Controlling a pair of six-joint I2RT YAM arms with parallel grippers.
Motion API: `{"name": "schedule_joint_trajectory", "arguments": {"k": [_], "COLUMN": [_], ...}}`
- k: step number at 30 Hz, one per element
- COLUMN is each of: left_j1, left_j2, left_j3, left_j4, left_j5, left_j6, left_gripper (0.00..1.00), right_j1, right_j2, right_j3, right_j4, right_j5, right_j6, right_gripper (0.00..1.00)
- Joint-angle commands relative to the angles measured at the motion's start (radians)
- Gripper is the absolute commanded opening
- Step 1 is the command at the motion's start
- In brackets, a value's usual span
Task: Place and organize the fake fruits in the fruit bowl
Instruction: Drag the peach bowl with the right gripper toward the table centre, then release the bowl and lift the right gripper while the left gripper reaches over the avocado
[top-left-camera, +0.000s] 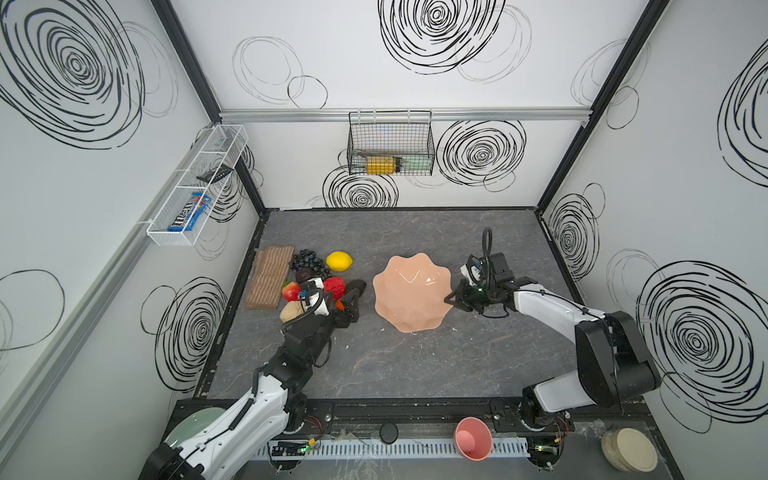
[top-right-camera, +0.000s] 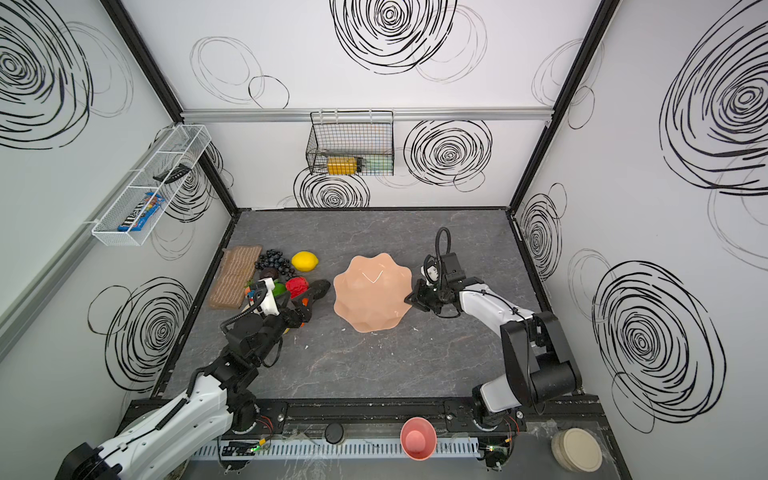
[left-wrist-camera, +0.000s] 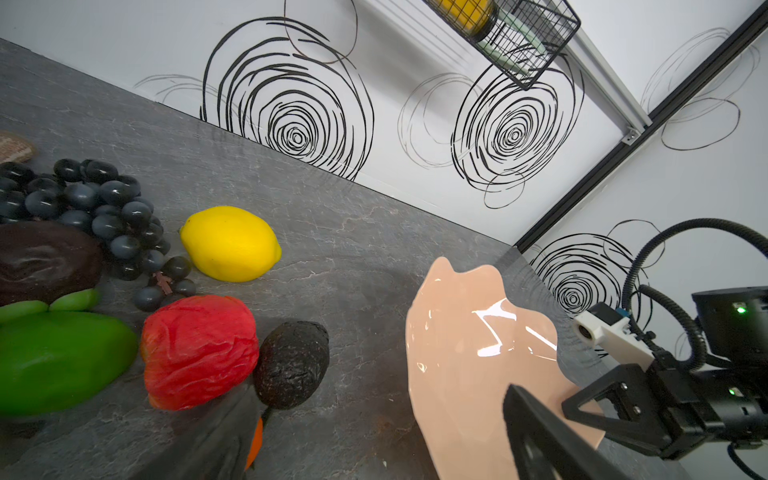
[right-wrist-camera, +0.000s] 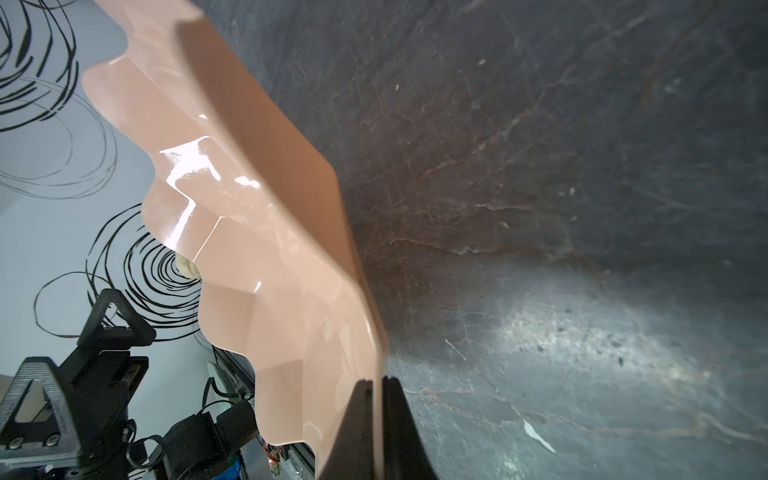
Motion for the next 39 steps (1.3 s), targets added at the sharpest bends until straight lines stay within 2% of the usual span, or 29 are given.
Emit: {"name": "schedule_joint_trajectory", "arguments": {"k": [1,13,21,26,28,32,37,39], "left_j1": [0.007,0.007,0.007,0.004,0.002,-0.009,-0.027,-0.017], "left_j2": [-0.007,-0.016,-0.05,-0.101,-0.097,-0.09,0.044,0.121], "left_j3": [0.028,0.029,0.024,0.007,0.045,0.126,0.273,0.319], "left_j4": [0.019,0.016,-0.004,0.007,-0.082,-0.23,-0.436,-0.485], "left_j5": [-0.014,-0.009,-0.03,-0.027,-0.045,-0.052,-0.153,-0.183], "left_j6": [-0.013,-0.016,-0.019,-0.037,-0.093,-0.184,-0.156,-0.132], "left_gripper": [0.96,0.96,0.96,0.96,0.96,0.96,0.96,0.96], "right_j1": [0.035,0.052,0.05,0.045,0.043,0.042,0.043,0.042], "right_j2": [-0.04,0.016,0.011,-0.037,-0.069,-0.179,-0.35,-0.415], "right_j3": [0.018,0.021,0.028,0.051,0.053,0.03,-0.065,-0.126], "right_j4": [-0.041,-0.042,-0.029,-0.093,-0.109,-0.104,-0.022,0.036], "right_j5": [0.013,0.067,0.054,0.14,0.181,0.293,0.44,0.46], "right_j6": [-0.004,-0.006,-0.024,-0.089,-0.111,-0.144,-0.158,-0.167], "right_gripper": [0.11,0.17,0.43,0.69,0.78,0.86,0.88,0.89]}}
